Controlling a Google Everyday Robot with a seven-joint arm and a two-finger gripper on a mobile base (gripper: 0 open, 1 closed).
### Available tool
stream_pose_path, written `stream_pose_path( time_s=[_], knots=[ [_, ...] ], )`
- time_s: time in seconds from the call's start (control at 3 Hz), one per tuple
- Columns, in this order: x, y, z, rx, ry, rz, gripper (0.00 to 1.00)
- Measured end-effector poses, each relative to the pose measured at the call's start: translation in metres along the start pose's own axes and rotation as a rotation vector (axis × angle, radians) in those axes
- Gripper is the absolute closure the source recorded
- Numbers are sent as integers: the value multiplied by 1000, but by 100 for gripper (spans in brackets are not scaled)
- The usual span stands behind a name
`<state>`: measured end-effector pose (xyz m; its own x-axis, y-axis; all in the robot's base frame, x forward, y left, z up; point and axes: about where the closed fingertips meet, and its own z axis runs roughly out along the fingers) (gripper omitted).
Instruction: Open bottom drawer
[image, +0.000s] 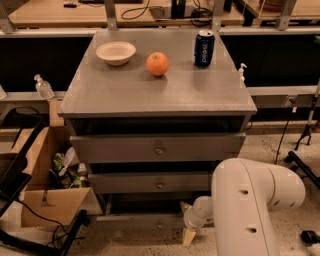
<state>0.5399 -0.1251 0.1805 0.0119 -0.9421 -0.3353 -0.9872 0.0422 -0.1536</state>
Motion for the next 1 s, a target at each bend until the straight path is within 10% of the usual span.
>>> stream_pose_path(
  time_s=[0.33, 1.0],
  knots=[
    [0, 0, 0, 0, 0, 0, 0],
    [-5, 22, -3, -59, 46, 26, 42]
  ],
)
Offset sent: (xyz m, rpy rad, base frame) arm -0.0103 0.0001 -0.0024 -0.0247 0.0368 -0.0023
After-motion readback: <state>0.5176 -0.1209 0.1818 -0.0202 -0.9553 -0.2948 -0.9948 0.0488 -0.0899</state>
